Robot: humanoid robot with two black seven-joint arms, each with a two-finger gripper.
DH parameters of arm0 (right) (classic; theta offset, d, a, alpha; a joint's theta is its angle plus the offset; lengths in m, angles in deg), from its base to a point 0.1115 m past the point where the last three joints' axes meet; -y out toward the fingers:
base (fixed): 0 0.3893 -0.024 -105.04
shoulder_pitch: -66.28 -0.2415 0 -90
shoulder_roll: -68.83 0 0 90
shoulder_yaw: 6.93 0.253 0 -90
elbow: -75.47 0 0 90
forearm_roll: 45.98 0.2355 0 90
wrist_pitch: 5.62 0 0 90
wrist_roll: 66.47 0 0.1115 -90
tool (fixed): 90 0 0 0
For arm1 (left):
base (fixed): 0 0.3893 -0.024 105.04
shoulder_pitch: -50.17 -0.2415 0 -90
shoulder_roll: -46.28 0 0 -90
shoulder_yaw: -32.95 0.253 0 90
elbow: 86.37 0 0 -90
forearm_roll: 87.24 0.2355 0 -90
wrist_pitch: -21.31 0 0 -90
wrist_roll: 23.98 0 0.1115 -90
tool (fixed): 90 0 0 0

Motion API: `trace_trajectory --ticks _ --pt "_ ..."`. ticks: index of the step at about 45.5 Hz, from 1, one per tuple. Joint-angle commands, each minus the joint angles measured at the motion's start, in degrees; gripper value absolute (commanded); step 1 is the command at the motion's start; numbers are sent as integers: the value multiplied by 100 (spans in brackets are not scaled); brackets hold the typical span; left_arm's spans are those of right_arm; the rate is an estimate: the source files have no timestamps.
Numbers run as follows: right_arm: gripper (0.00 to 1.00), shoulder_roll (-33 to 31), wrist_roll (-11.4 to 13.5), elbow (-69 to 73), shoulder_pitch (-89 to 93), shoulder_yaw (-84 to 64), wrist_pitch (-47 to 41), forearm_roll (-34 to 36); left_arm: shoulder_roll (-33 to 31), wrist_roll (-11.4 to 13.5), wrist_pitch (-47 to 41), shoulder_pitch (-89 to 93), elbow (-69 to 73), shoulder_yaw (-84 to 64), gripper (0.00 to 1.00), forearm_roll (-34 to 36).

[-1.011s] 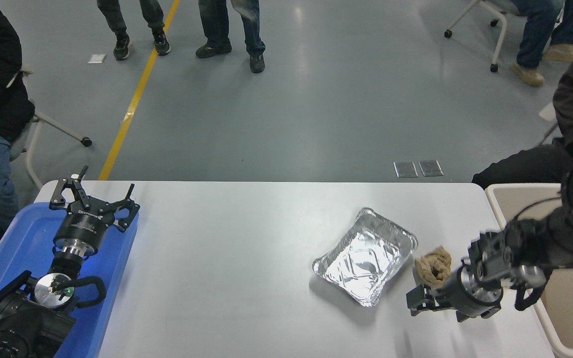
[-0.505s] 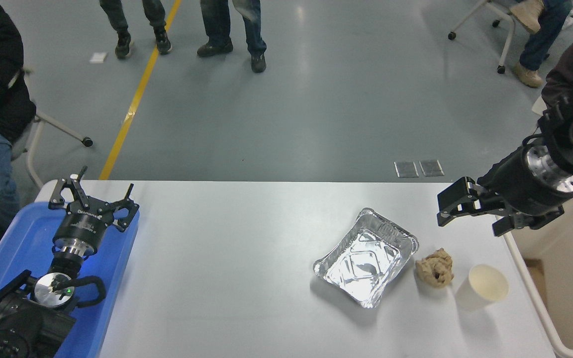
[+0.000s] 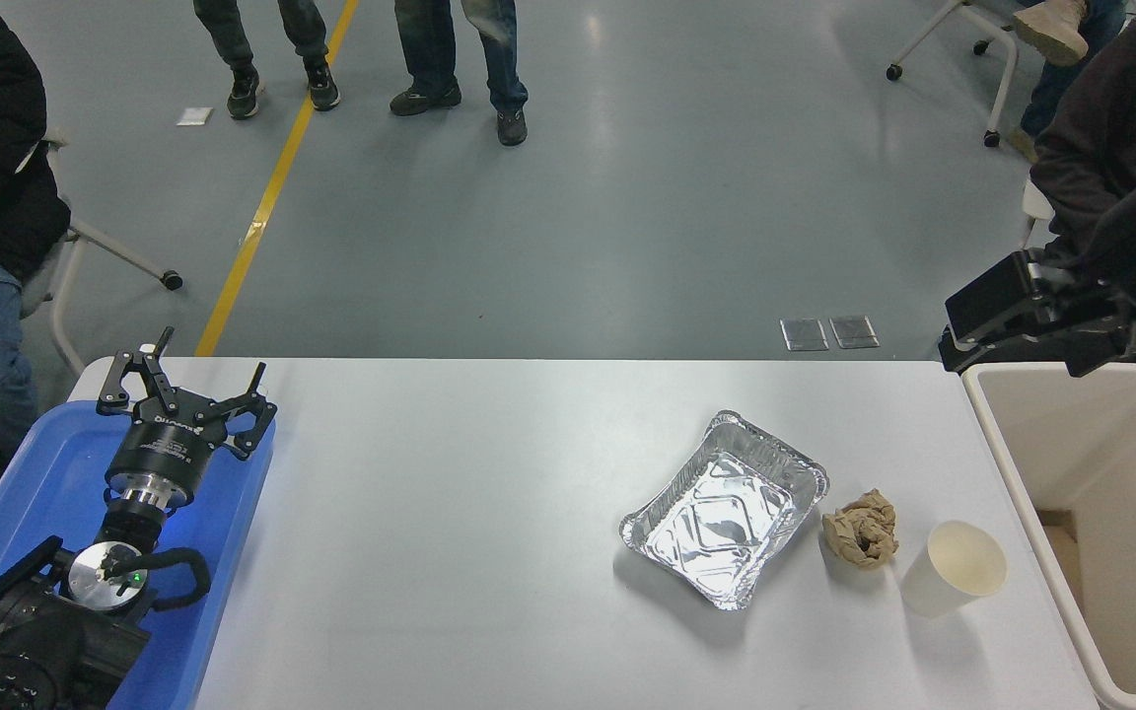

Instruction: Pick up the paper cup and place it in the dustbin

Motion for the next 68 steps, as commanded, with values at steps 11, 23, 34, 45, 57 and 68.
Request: trace_trajectory --ticks 11,23,34,45,57,68 --pt "100 34 28 -217 2343 -329 1963 -448 0 0 0 0 0 -7 99 -6" --pt "100 -10 20 -1157 3952 321 2473 -456 0 0 0 0 0 -7 99 -6" --pt "100 -1 20 -1772 4928 1050 2623 -439 0 0 0 0 0 2 99 2" --pt "100 -62 11 -2616 5869 1376 2860 -640 0 0 0 9 -9 2 99 2" --pt "100 -212 2 -2845 6159 1517 2869 -957 0 0 0 9 0 2 99 2" --pt "57 -230 -60 -2828 6221 1578 2869 -878 0 0 0 9 0 2 99 2"
